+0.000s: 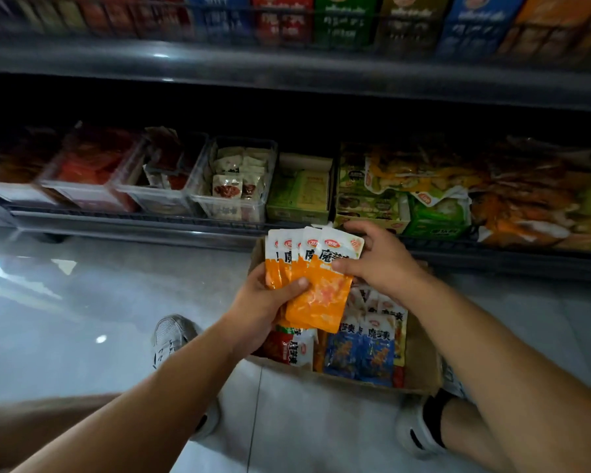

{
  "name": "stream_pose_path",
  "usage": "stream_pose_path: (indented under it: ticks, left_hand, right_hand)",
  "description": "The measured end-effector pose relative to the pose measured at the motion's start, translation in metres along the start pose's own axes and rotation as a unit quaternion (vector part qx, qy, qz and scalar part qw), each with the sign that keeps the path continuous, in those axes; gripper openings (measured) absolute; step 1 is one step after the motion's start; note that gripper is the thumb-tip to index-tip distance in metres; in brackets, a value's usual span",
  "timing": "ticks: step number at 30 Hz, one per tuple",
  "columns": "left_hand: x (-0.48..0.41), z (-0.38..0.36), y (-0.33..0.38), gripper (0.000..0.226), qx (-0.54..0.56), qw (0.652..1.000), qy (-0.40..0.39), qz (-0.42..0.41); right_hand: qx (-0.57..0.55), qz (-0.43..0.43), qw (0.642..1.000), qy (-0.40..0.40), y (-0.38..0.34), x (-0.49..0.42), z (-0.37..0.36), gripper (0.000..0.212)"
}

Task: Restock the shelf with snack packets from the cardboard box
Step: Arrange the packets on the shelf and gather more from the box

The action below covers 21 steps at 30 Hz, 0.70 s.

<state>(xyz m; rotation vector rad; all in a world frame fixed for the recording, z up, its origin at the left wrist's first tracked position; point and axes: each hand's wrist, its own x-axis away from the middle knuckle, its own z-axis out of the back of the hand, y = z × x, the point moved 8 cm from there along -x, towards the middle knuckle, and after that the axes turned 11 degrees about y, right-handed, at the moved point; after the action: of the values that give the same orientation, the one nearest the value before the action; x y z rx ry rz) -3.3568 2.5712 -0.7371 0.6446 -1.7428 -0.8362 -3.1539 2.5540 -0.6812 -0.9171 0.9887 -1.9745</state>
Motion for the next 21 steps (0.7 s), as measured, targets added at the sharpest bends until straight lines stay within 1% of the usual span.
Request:
stream_pose_path:
  ticks: [1,2,3,4,6,7,8,11,13,17,19,21]
  left_hand:
    - [0.002,-0.004,0.006,0.069,0.006,1.000,-0.003,-0.003]
    - [0.005,-0.008,0.012,0.069,0.009,1.000,-0.006,-0.009]
    - [0.009,-0.012,0.020,0.069,0.010,1.000,-0.008,-0.015]
    - [0.012,-0.016,0.028,0.070,0.009,1.000,-0.009,-0.024]
    - [0.021,-0.024,0.045,0.070,-0.002,0.999,-0.007,-0.051]
    - [0.025,-0.027,0.054,0.069,-0.011,0.998,-0.005,-0.065]
    - [0.029,-0.031,0.062,0.069,-0.022,0.997,-0.007,-0.078]
    - [0.042,-0.049,0.083,0.066,-0.048,0.993,-0.045,-0.103]
    - [0.051,-0.062,0.097,0.062,-0.051,0.990,-0.072,-0.109]
    - [0.067,-0.088,0.131,0.051,-0.048,0.984,-0.106,-0.133]
    - [0.070,-0.101,0.149,0.041,-0.056,0.981,-0.107,-0.154]
    - [0.072,-0.115,0.168,0.038,-0.065,0.976,-0.105,-0.178]
  right_hand:
    - [-0.025,-0.013,0.999,0.032,-0.003,0.004,0.005,0.065]
    - [-0.053,-0.032,0.997,0.052,-0.006,0.008,0.008,0.059]
    - [-0.081,-0.054,0.994,0.052,-0.006,0.011,0.010,0.052]
    - [-0.105,-0.077,0.991,0.036,-0.008,0.015,0.010,0.042]
    - [-0.154,-0.108,0.982,-0.032,-0.015,0.025,0.010,0.024]
    - [-0.172,-0.112,0.976,-0.067,-0.021,0.031,0.011,0.021]
    - [-0.178,-0.110,0.973,-0.094,-0.029,0.036,0.015,0.022]
    - [-0.142,-0.054,0.978,-0.140,-0.053,0.045,0.035,0.028]
    - [-0.141,-0.020,0.978,-0.152,-0.071,0.048,0.049,0.030]
    - [-0.125,0.034,0.982,-0.139,-0.104,0.047,0.072,0.033]
    - [-0.121,0.059,0.982,-0.130,-0.122,0.047,0.082,0.036]
    - [-0.112,0.086,0.983,-0.113,-0.139,0.044,0.094,0.036]
